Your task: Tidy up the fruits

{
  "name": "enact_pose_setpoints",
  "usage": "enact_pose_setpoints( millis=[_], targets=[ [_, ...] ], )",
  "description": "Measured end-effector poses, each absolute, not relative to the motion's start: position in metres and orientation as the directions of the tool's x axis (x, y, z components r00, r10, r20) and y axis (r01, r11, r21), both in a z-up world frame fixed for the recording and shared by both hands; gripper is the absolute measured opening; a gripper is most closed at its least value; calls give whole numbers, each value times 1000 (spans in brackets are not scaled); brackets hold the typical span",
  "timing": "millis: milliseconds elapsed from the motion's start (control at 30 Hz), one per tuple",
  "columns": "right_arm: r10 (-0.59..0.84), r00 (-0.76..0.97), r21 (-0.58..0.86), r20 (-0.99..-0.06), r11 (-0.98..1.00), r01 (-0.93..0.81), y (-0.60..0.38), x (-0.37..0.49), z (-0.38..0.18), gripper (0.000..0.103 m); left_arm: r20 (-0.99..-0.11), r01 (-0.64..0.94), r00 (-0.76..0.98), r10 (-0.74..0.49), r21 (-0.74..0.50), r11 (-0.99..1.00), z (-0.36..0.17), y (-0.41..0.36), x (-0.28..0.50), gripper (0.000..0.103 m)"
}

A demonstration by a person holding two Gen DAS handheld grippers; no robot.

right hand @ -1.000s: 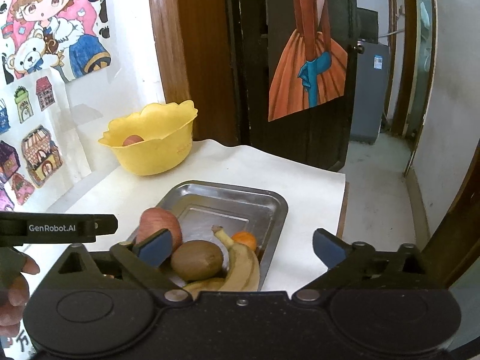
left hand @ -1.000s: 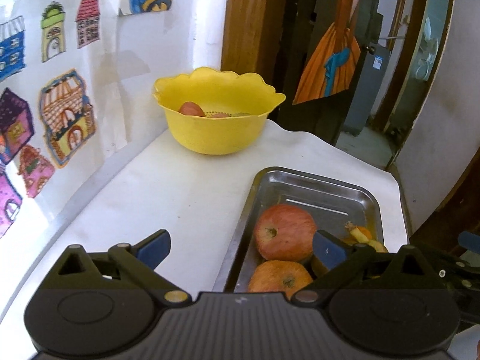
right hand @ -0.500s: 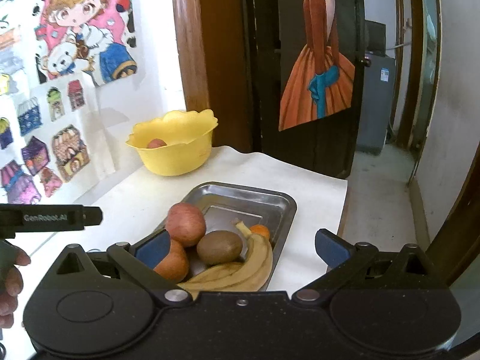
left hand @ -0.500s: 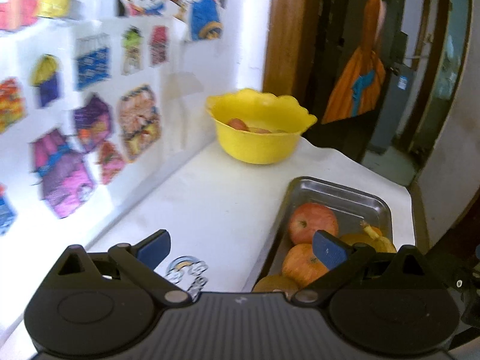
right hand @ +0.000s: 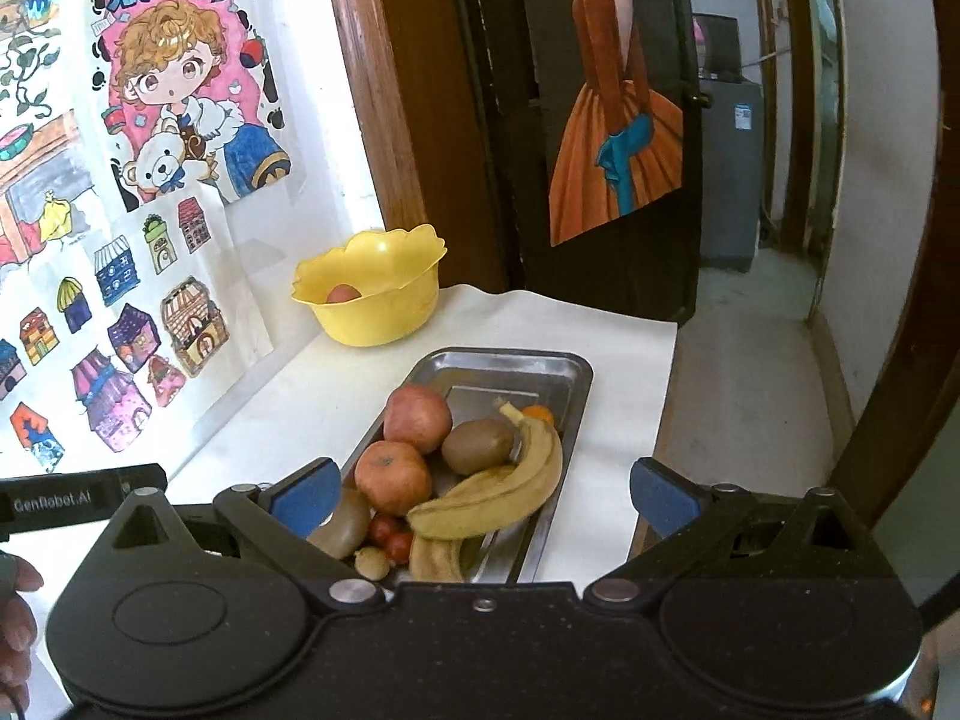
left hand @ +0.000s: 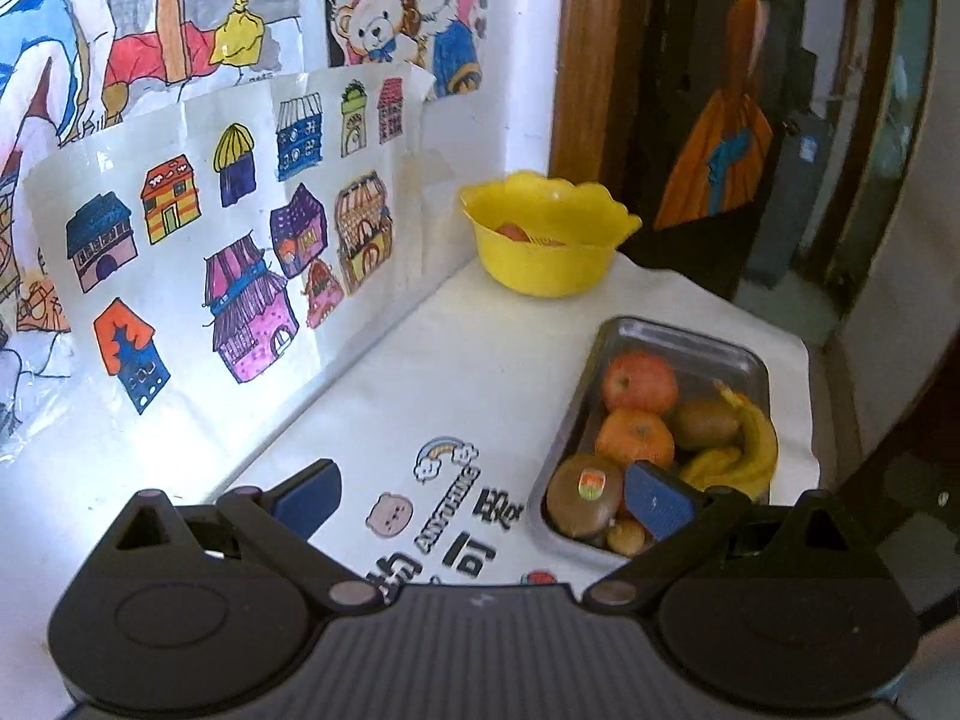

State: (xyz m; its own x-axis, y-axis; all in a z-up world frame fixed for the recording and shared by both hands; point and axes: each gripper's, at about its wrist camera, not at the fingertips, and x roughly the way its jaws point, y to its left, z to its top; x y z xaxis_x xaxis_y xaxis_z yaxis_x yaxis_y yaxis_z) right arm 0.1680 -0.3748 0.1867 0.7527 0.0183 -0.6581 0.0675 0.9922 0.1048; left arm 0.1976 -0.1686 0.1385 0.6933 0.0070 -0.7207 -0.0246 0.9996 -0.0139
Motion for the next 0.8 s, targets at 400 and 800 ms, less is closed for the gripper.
enact_pose_setpoints(
  millis=[400,800],
  targets=[
    [-158,727,78,-668,957,279,-313,105,202,102,-729,301,645,-229,-33,953,145,-133,180,102],
    [-244,679,54,-692,921,386,-240,65,213,102,-727,424,595,-342,-77,902,151,-90,171,102]
  ],
)
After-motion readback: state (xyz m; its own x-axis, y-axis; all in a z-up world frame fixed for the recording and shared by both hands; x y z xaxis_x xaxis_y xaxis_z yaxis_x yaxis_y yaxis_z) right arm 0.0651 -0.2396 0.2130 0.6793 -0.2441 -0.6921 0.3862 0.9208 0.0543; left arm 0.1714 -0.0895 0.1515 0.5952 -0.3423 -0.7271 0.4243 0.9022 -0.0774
